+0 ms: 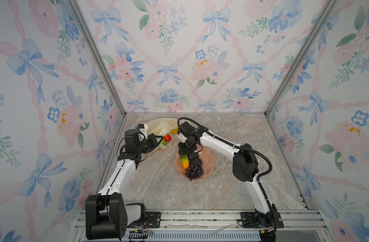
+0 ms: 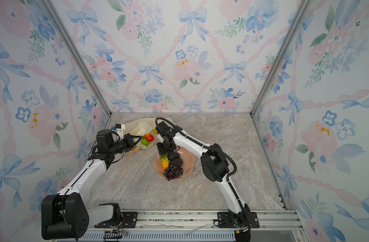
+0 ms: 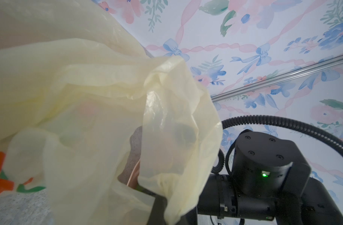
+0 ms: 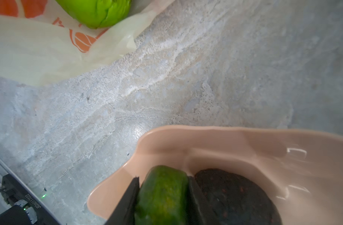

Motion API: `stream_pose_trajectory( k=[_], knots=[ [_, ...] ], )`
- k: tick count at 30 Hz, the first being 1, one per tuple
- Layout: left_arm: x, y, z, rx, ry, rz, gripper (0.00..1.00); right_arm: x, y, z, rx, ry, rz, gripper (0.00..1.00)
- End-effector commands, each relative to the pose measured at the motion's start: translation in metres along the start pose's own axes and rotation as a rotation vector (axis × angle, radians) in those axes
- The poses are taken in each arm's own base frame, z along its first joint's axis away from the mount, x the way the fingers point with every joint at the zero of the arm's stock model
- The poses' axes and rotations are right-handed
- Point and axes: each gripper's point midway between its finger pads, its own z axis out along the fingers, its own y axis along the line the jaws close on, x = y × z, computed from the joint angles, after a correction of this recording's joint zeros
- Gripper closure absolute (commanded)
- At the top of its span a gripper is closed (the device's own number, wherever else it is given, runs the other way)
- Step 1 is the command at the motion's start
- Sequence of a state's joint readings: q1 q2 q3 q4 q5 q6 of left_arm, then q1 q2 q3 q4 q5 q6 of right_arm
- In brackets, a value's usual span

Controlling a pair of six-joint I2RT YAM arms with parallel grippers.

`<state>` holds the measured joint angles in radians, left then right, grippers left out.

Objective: Place the fruits into the plastic bag
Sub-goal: Pick up the fruit from the plate, then place the fruit in the plastic bag.

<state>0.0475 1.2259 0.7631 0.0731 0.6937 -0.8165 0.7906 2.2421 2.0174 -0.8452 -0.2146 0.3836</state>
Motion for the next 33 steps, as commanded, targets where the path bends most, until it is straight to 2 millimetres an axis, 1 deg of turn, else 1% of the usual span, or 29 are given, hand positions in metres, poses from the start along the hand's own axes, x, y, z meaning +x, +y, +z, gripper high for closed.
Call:
stream_pose_trajectory(
  k=[1, 5, 7, 10, 14, 20, 22, 26, 29, 33],
  knots=[
    [-0.004, -0.007, -0.003, 0.016, -0.004, 0.003, 1.0, -0.027, 0.013, -0.045, -0.126, -0.14, 0.089, 0.68],
    [-0.004, -0.006, -0.002, 0.016, -0.002, -0.006, 1.0, -0.04, 0.01, -0.069, -0.26, -0.227, 0.208, 0.68],
    [-0.004, -0.008, -0.003, 0.019, -0.005, -0.006, 1.0, -0.048, 0.005, -0.081, -0.342, -0.275, 0.312, 0.68],
    [-0.006, -0.012, -0.006, 0.024, -0.018, -0.003, 1.0, -0.059, -0.007, -0.097, -0.453, -0.356, 0.452, 0.69],
    [-0.005, -0.014, -0.008, 0.033, -0.025, -0.01, 1.0, -0.07, -0.012, -0.115, -0.504, -0.447, 0.533, 0.69],
    [-0.01, -0.025, -0.014, 0.063, -0.056, -0.011, 1.0, -0.088, -0.021, -0.136, -0.568, -0.638, 0.683, 0.69],
    [-0.012, -0.029, -0.015, 0.077, -0.067, -0.012, 1.0, -0.094, -0.026, -0.14, -0.585, -0.711, 0.738, 0.69],
    [-0.015, -0.034, -0.016, 0.096, -0.072, -0.023, 1.0, -0.102, -0.023, -0.142, -0.589, -0.821, 0.782, 0.7],
    [-0.016, -0.036, -0.016, 0.103, -0.077, -0.031, 1.0, -0.109, -0.016, -0.137, -0.577, -0.878, 0.801, 0.7],
    [-0.018, -0.04, -0.016, 0.115, -0.081, -0.045, 1.0, -0.119, -0.009, -0.119, -0.574, -0.916, 0.828, 0.71]
  ],
)
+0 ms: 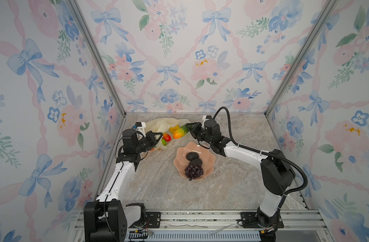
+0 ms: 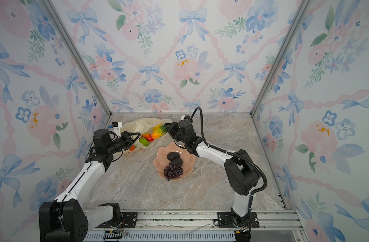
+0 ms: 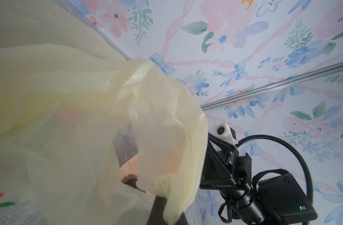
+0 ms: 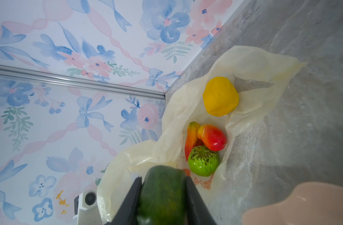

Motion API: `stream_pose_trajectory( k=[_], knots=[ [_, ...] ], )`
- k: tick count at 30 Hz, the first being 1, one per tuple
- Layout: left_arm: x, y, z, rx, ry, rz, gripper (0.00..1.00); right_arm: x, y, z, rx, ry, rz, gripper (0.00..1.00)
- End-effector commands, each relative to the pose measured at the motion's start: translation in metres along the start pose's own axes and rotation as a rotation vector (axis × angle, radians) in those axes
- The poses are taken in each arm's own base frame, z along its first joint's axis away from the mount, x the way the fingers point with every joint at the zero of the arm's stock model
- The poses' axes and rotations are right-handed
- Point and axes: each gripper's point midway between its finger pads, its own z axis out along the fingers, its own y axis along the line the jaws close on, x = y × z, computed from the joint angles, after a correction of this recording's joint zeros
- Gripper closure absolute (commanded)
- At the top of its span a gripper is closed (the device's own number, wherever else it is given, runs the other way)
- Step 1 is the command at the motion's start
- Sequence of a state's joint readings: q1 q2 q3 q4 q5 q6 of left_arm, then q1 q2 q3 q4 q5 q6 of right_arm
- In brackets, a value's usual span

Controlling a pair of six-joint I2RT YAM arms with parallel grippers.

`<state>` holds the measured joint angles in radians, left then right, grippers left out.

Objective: Place the fruits into the plastic bag
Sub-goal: Place the fruit in the plastic bag.

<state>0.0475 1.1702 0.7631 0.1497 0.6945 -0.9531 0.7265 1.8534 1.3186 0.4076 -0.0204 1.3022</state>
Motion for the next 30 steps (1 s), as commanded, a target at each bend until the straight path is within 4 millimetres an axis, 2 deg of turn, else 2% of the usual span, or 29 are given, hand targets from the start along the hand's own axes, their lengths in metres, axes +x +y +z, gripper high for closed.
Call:
stream_pose_trajectory(
  k=[1, 12, 22, 30],
  knots=[
    [-0.004, -0.013, -0.003, 0.042, -0.012, 0.002, 1.0, -0.005, -0.002, 0.021, -0.029, -0.101, 0.047, 0.71],
    [-0.009, -0.022, 0.002, 0.06, -0.01, -0.016, 1.0, 0.008, -0.027, 0.068, -0.013, -0.119, 0.123, 0.72],
    [-0.011, -0.033, 0.004, 0.082, -0.007, -0.005, 1.0, 0.043, -0.042, 0.121, 0.019, -0.04, 0.173, 0.72],
    [-0.01, -0.034, 0.006, 0.087, -0.004, -0.002, 1.0, 0.071, -0.044, 0.137, 0.055, 0.032, 0.15, 0.72]
  ],
)
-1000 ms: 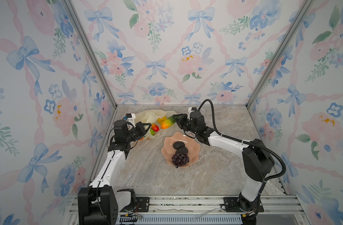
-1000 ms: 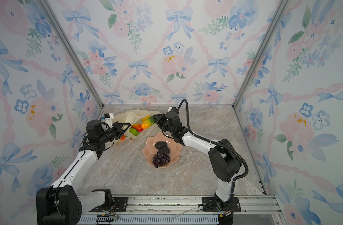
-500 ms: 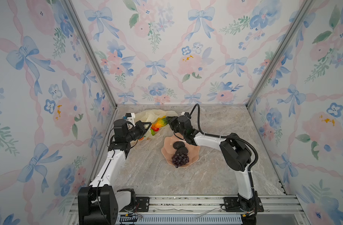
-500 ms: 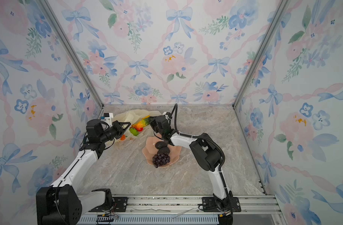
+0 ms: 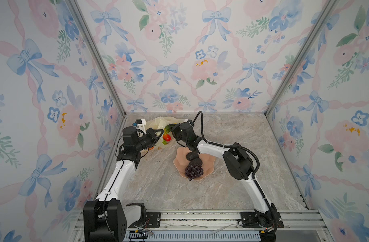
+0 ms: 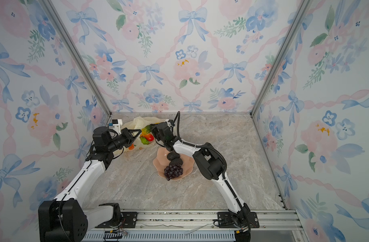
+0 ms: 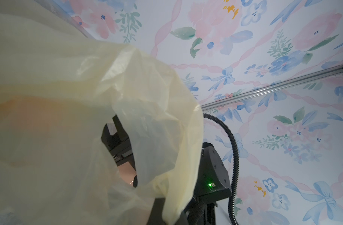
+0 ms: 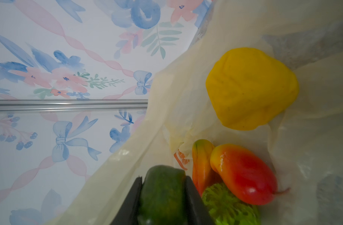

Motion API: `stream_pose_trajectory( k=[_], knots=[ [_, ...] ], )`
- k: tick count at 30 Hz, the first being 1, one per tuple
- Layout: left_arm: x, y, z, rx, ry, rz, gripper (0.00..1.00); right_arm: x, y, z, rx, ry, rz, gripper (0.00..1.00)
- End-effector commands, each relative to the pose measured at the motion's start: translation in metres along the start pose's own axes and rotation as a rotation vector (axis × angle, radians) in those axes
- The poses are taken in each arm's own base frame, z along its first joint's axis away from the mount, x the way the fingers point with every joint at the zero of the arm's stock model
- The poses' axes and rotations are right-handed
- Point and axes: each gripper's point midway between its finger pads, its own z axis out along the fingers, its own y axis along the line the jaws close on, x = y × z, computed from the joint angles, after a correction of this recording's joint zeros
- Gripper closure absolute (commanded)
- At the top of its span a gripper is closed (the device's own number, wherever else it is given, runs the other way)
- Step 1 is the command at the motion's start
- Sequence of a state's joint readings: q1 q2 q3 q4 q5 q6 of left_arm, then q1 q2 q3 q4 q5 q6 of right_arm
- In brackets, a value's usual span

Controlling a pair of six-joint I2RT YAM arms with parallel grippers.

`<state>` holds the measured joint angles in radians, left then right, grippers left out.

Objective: Place the fruits into the plastic bag
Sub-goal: Place the fruit in the plastic bag.

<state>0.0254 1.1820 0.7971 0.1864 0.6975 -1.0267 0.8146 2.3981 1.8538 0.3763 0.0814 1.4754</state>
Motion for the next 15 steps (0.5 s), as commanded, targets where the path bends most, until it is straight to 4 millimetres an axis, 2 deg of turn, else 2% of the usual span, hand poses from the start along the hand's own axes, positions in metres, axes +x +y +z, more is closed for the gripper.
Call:
stream_pose_trajectory(
  k=[1, 6, 10, 12, 15],
  knots=[
    [-0.004, -0.016, 0.003, 0.041, 0.002, 0.03, 1.0, 0.02, 0.001, 0.006, 0.021, 0.054, -0.003, 0.72],
    [-0.001, -0.015, 0.007, 0.043, 0.012, 0.031, 1.0, 0.042, -0.001, 0.017, 0.036, 0.125, -0.008, 0.69],
    [-0.001, -0.015, 0.007, 0.04, 0.009, 0.031, 1.0, 0.055, -0.002, 0.022, 0.032, 0.167, -0.005, 0.55],
    [-0.001, -0.015, 0.006, 0.04, 0.007, 0.034, 1.0, 0.059, 0.001, 0.023, 0.02, 0.186, -0.01, 0.45],
    [0.0, -0.014, 0.006, 0.039, 0.007, 0.036, 1.0, 0.064, 0.012, 0.023, 0.006, 0.211, -0.045, 0.37]
  ],
)
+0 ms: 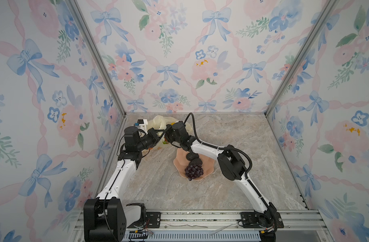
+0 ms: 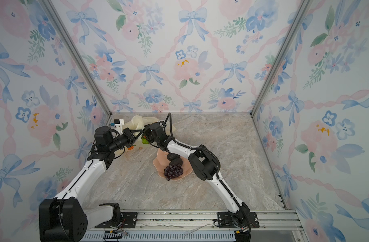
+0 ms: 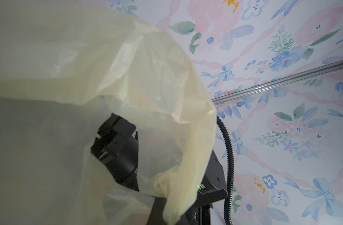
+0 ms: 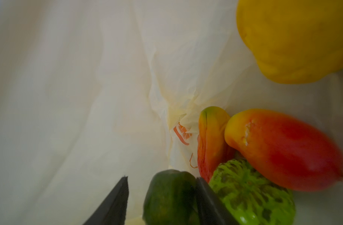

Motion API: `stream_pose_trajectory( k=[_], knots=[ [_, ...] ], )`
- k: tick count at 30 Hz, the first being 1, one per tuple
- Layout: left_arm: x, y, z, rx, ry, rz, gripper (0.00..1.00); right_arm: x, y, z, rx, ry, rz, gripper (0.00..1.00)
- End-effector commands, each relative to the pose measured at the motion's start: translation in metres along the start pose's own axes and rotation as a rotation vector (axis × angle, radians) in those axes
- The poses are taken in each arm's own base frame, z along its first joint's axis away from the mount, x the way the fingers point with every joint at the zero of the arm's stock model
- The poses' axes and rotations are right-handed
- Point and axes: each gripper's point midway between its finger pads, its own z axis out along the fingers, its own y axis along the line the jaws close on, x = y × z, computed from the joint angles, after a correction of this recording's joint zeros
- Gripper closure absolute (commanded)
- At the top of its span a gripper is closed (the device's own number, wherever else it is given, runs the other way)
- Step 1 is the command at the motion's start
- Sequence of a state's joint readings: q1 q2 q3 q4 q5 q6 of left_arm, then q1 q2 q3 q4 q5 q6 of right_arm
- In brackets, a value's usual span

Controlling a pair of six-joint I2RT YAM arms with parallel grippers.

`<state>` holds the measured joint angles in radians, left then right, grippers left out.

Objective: Place the fruits into the plastic bag
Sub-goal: Place the fruit in the plastic bag.

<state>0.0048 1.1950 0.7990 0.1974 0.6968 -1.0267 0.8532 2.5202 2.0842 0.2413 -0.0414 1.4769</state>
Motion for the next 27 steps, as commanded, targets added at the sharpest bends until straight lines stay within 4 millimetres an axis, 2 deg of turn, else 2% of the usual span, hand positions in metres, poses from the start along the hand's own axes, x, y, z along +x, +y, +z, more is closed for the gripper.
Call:
stream_pose_trajectory(
  k=[1, 6, 12, 20, 27],
  knots=[
    [-0.005, -0.012, 0.0, 0.031, -0.01, 0.031, 1.0, 0.014, 0.011, 0.002, -0.006, 0.056, -0.054, 0.36],
    [-0.007, -0.01, -0.003, 0.025, -0.023, 0.033, 1.0, 0.015, 0.035, -0.013, -0.013, 0.083, -0.134, 0.33],
    [-0.01, -0.003, -0.012, 0.012, -0.046, 0.039, 1.0, 0.007, 0.044, -0.049, 0.042, 0.091, -0.214, 0.31],
    [-0.011, 0.006, -0.021, -0.003, -0.07, 0.04, 1.0, 0.0, 0.038, -0.11, 0.211, 0.143, -0.397, 0.26],
    [-0.011, 0.007, -0.022, -0.004, -0.07, 0.051, 1.0, -0.009, 0.029, -0.175, 0.389, 0.177, -0.613, 0.19]
  ],
)
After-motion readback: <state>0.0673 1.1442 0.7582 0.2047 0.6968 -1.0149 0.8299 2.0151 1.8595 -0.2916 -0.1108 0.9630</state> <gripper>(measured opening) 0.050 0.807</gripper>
